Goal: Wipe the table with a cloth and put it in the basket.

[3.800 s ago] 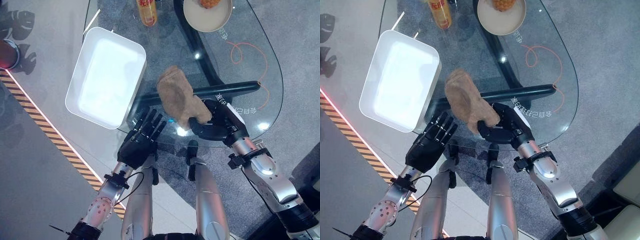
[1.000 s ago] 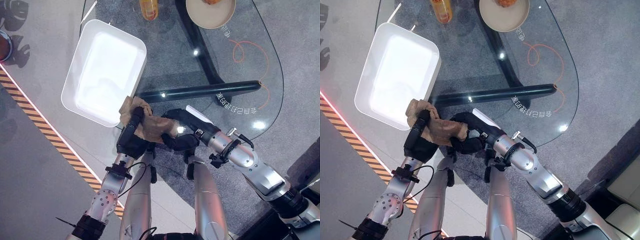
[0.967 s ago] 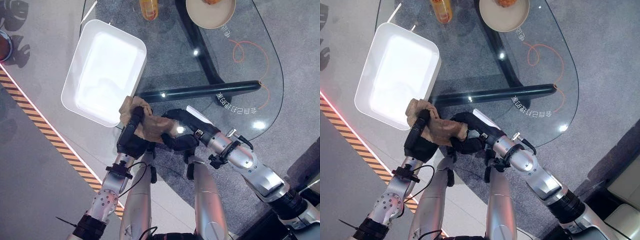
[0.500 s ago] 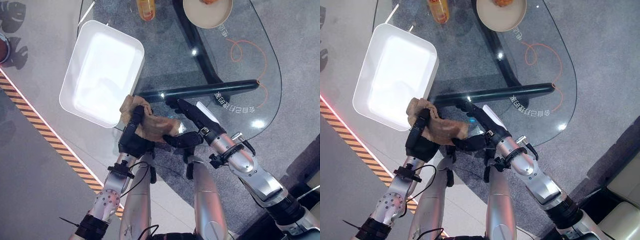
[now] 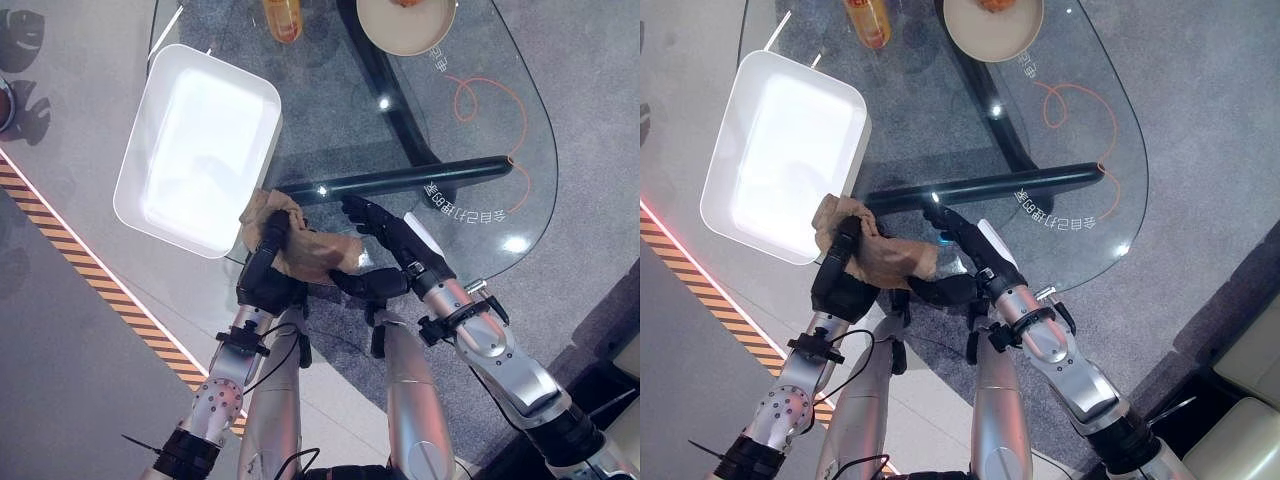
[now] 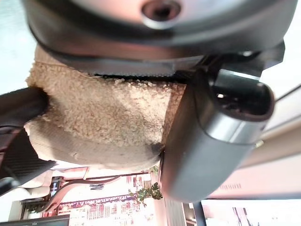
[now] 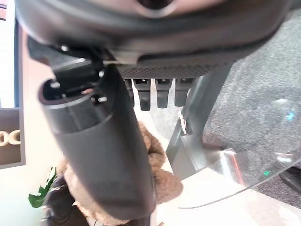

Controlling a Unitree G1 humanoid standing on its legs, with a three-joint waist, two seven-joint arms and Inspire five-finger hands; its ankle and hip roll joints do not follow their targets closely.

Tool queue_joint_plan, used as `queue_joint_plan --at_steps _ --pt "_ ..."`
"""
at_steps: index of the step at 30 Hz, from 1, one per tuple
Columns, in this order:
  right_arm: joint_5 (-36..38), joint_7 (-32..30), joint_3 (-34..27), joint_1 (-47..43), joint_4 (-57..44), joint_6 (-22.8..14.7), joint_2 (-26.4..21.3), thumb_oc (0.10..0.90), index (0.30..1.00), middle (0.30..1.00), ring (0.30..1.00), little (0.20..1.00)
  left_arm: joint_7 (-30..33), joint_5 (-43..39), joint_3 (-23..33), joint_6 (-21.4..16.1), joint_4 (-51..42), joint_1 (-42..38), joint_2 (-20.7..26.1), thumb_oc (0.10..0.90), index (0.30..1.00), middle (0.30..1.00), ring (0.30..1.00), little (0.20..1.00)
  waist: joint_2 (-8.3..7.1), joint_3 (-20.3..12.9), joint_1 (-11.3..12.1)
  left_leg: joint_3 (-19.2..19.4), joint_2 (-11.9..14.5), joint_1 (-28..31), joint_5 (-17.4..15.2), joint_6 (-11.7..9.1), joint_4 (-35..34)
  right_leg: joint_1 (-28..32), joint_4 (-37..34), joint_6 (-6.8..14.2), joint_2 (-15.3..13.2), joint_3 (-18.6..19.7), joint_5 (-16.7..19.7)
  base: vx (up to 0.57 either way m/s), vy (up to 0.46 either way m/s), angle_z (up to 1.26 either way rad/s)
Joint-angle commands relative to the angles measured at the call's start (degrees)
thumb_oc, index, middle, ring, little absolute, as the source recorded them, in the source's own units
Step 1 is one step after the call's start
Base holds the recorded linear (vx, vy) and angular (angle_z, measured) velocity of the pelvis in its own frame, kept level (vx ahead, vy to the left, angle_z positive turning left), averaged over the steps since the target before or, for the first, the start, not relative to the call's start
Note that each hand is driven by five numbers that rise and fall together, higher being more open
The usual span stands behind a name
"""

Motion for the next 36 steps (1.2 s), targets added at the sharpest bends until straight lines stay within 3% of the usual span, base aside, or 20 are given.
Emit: queue_joint_plan --at_steps 1,5,15,18,23,25,29,30,31,33,34,36 --pt "0.3 -0.3 -4.9 0.6 -4.0 -2.8 -1.9 0.800 0.900 0.900 0.900 0.900 -7.5 4.9 6.8 -7.8 -12.0 0.2 1.2 0.100 0.300 0.300 0.300 0.200 -0.10 -1.6 0.3 5.5 -2.8 1.4 -10.2 1.1 7.7 1.5 -7.7 0.2 3.6 -2.5 4.6 0.02 0.057 -0.05" --pt "0.2 0.5 -5.4 2.0 -3.7 -1.7 -2.3 0.800 0.900 0.900 0.900 0.900 -6.2 7.4 9.1 -11.0 -13.2 0.3 2.3 0.100 0.300 0.300 0.300 0.200 0.43 -1.6 0.3 5.5 -2.9 1.0 -10.1 1.0 7.8 1.1 -7.4 0.1 3.6 -2.3 4.4 0.01 0.057 -0.07" --pt "0.1 2.9 -5.2 3.8 -0.5 2.7 -2.1 0.800 0.900 0.900 0.900 0.900 13.4 25.4 16.0 -19.1 -13.0 -2.7 5.6 0.100 0.300 0.300 0.300 0.200 1.41 -1.6 0.2 5.2 -3.2 -0.8 -9.9 0.9 9.1 -0.5 -5.8 -0.5 3.7 -1.6 3.5 0.02 0.080 -0.02" --pt "-0.2 3.8 -4.6 3.3 0.8 4.2 -2.3 0.800 0.900 0.900 0.900 0.900 22.9 35.0 18.8 -22.3 -10.9 -4.1 7.7 0.100 0.300 0.300 0.300 0.200 1.63 -1.6 0.2 5.2 -3.3 -1.6 -9.9 0.9 9.8 -1.3 -5.3 -0.7 3.6 -1.1 3.3 0.02 0.120 -0.07" --pt "0.5 4.1 -2.8 1.4 2.2 6.1 -2.9 0.800 0.900 0.900 0.900 0.900 30.2 38.4 21.3 -24.2 -7.0 -7.7 9.9 0.100 0.300 0.300 0.300 0.200 1.58 -1.6 0.1 5.5 -2.9 -3.0 -9.9 0.9 10.6 -2.7 -4.5 -0.9 3.5 -0.8 3.1 0.02 0.099 -0.01" --pt "0.7 4.6 -1.1 0.3 2.4 8.1 -2.9 0.800 0.900 0.900 0.900 0.900 39.4 47.7 22.2 -23.8 -4.1 -10.5 11.9 0.100 0.300 0.300 0.300 0.200 1.40 -1.6 -0.2 5.8 -2.6 -4.4 -10.0 1.0 11.3 -4.1 -4.0 -0.9 3.6 -0.4 3.1 0.02 0.097 0.01" --pt "2.0 5.1 0.5 -1.0 2.4 10.4 -4.0 0.800 0.900 0.900 0.900 0.900 51.0 62.4 22.2 -20.4 0.9 -13.7 16.3 0.100 0.300 0.300 0.300 0.200 1.07 -1.6 -0.6 6.2 -2.3 -6.1 -10.0 1.0 12.0 -5.7 -3.7 -1.1 3.6 -0.1 3.3 0.03 0.084 0.00" --pt "2.6 5.4 1.2 -0.8 2.5 11.1 -4.7 0.800 0.900 0.900 0.900 0.900 54.5 66.5 22.1 -18.9 3.4 -14.1 18.4 0.100 0.300 0.300 0.300 0.200 1.13 -1.6 -0.6 5.6 -2.0 -5.3 -11.7 0.6 12.7 -5.1 -2.9 -0.7 3.8 0.3 1.7 0.02 0.081 -0.01" --pt "2.8 5.4 1.1 -1.4 2.3 11.3 -5.0 0.800 0.900 0.900 0.900 0.900 55.9 68.2 22.2 -18.0 4.1 -15.0 19.1 0.100 0.300 0.300 0.300 0.200 0.94 -1.6 -0.8 6.3 -2.0 -6.9 -10.1 1.0 12.5 -6.7 -3.4 -1.1 3.6 0.1 3.3 0.02 0.099 -0.01" --pt "3.7 5.3 1.5 -1.5 1.8 11.9 -6.1 0.800 0.900 0.900 0.900 0.900 59.7 71.3 21.8 -15.9 6.4 -16.2 21.6 0.100 0.300 0.300 0.300 0.200 0.78 -1.6 -0.9 6.5 -1.7 -8.0 -10.1 1.0 12.8 -7.8 -3.2 -1.0 3.6 0.4 3.4 0.00 0.067 -0.03" --pt "4.2 5.2 2.1 -1.2 1.6 12.0 -6.7 0.800 0.900 0.900 0.900 0.900 61.2 73.0 21.4 -14.6 8.0 -16.6 22.8 0.100 0.300 0.300 0.300 0.200 0.73 -1.6 -1.0 6.0 -1.6 -7.1 -11.8 0.7 13.2 -7.0 -2.7 -0.6 3.9 0.7 1.9 0.08 0.074 -0.03" --pt "5.5 4.1 2.8 -1.5 1.4 11.8 -7.5 0.800 0.900 0.900 0.900 0.900 63.4 75.5 20.2 -12.9 10.6 -18.5 24.6 0.100 0.300 0.300 0.300 0.200 0.34 -1.6 -1.2 6.1 -1.4 -8.0 -12.1 0.6 13.7 -8.0 -2.5 -0.5 4.0 1.0 1.9 0.05 0.067 -0.02"
